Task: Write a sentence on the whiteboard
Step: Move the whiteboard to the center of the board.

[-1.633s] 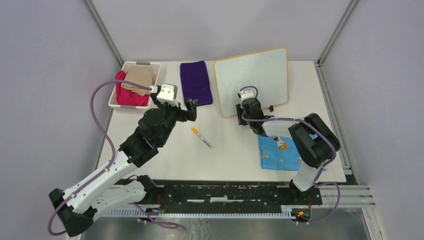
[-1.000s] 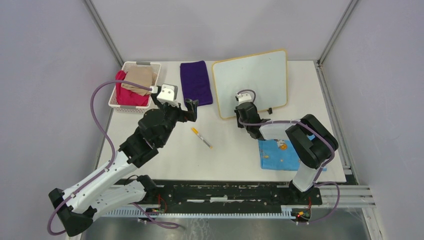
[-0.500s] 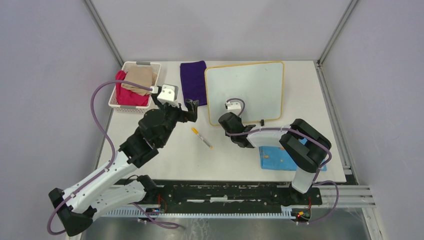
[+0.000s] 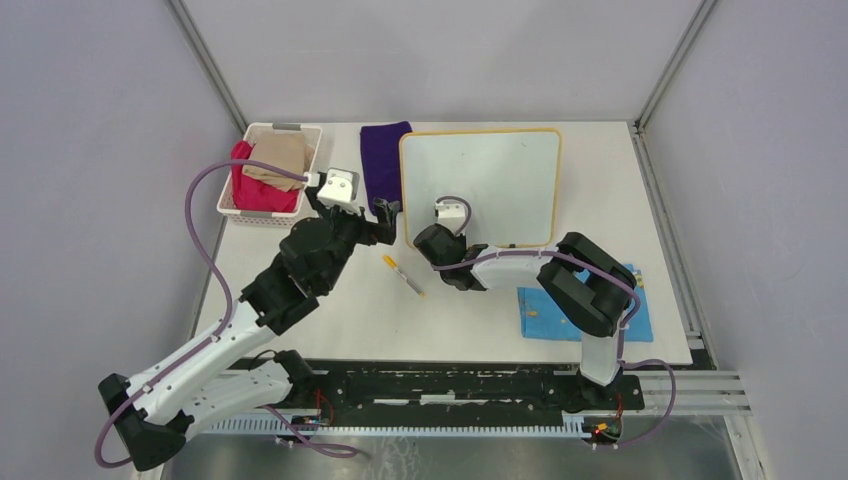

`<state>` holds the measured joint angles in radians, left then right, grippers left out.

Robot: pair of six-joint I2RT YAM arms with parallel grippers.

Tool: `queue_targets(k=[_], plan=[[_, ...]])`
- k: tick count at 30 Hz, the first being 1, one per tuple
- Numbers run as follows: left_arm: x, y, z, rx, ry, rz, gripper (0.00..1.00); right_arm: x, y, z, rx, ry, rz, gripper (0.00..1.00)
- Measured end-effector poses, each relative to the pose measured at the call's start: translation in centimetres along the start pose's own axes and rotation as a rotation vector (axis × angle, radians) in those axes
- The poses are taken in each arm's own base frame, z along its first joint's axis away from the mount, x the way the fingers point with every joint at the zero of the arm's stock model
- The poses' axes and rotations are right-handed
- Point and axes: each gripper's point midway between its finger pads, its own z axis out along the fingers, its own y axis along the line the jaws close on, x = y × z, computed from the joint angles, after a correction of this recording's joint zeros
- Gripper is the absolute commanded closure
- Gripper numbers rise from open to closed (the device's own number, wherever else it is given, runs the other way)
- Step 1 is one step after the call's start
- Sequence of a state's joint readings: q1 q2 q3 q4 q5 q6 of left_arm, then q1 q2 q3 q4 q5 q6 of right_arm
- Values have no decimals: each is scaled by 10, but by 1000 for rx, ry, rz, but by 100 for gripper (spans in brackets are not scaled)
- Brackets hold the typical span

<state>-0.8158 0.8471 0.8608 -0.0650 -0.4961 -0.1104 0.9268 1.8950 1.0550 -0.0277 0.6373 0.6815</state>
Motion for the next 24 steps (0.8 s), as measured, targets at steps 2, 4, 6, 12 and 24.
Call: queue_targets(k=[2, 4, 6, 12, 24], plan=[[1, 0, 1, 0, 2, 2, 0, 1, 2, 0, -9, 5, 2, 57], [2, 0, 1, -1, 5, 3, 0, 3, 4, -1, -18, 10, -7, 53], [2, 0, 1, -1, 6, 3, 0, 6, 5, -2, -27, 18, -22, 47], [3, -1, 2, -2, 9, 5, 0, 15, -8, -18, -70, 28, -83, 30], [2, -1, 1, 1, 6, 4, 0, -52, -36, -102, -245, -202, -115, 29]])
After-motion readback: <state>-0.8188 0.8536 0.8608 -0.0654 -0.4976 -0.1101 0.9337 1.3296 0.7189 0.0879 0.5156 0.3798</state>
